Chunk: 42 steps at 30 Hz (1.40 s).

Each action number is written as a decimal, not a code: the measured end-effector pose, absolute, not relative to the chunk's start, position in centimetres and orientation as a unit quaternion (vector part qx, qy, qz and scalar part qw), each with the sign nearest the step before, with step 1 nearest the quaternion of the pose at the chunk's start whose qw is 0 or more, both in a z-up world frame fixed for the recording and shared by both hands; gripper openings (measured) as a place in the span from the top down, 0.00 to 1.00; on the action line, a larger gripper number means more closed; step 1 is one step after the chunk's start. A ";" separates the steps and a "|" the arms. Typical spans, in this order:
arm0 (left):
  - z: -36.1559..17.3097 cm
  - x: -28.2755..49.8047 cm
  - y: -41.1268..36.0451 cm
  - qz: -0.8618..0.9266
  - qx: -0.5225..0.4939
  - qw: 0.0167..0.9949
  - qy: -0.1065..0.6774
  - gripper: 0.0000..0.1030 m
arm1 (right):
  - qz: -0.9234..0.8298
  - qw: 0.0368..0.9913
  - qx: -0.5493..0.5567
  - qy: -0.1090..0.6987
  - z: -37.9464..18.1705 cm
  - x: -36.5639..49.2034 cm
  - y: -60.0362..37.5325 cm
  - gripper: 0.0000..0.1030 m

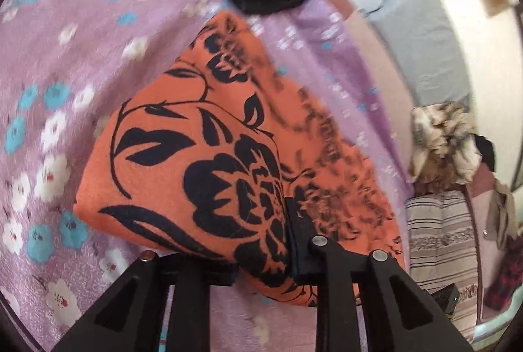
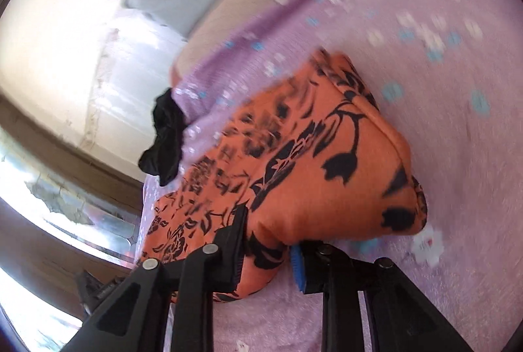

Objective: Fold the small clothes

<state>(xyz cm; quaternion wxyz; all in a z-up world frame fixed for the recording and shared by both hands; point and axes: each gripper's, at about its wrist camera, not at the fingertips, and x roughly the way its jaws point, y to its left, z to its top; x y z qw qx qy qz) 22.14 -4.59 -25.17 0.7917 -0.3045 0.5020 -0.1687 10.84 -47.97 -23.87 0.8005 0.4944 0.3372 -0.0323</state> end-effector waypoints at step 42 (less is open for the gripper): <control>-23.9 23.1 14.8 0.095 -0.417 0.774 0.468 0.44 | 0.148 0.877 0.130 0.438 -16.8 22.0 -17.8 0.70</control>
